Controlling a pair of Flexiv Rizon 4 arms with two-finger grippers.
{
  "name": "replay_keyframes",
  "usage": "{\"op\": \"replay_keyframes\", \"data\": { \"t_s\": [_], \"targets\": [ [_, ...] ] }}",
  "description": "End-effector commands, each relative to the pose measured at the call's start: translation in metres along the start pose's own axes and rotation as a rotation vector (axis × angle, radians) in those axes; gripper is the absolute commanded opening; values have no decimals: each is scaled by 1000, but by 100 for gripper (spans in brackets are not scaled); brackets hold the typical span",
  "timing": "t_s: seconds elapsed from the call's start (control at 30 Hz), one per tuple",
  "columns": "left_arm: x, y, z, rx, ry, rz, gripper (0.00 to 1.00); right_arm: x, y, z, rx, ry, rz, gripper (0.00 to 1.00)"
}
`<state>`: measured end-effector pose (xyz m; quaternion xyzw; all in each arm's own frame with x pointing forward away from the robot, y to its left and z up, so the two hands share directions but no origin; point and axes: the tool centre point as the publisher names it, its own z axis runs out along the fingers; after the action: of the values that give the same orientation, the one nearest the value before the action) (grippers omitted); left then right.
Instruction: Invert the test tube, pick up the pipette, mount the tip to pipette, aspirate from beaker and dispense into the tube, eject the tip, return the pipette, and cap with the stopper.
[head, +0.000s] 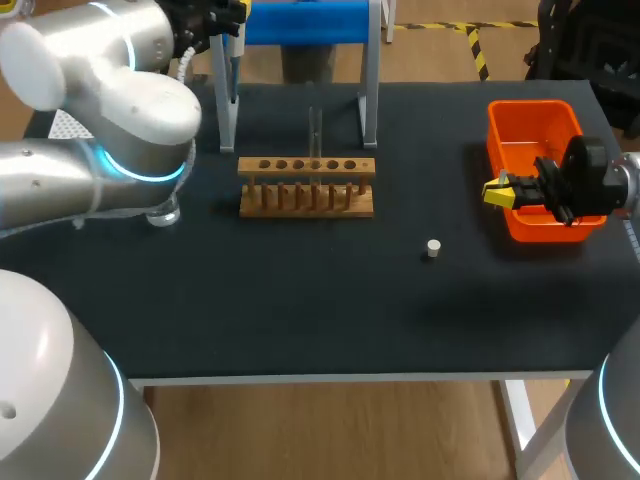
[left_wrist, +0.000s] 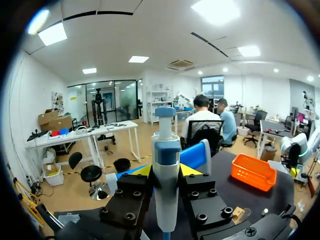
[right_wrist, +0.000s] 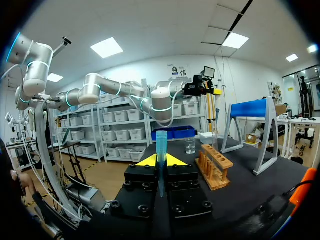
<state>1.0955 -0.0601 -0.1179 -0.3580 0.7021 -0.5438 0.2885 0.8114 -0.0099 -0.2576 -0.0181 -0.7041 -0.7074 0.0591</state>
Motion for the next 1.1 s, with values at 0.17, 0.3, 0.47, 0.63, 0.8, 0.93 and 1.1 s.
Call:
{"op": "replay_keyframes", "data": {
  "t_s": [0.17,0.3,0.47,0.63,0.8,0.93,1.1],
  "targets": [
    [4,-15,-43,20,192,111,0,1,1,0,2,-2,-1,0],
    [14,-20,-75,58,248,131,0,1,1,0,2,-2,-1,0],
    [31,-27,-105,121,377,142,0,1,1,0,2,-2,-1,0],
    [52,-38,-125,145,489,164,0,1,1,0,2,-2,-1,0],
    [76,-44,-132,153,567,155,0,1,1,0,2,-2,-1,0],
    [95,-44,-134,153,606,142,0,1,1,0,2,-2,-1,0],
    [121,-41,-134,150,670,118,0,1,1,0,2,-2,-1,0]
  ]
}}
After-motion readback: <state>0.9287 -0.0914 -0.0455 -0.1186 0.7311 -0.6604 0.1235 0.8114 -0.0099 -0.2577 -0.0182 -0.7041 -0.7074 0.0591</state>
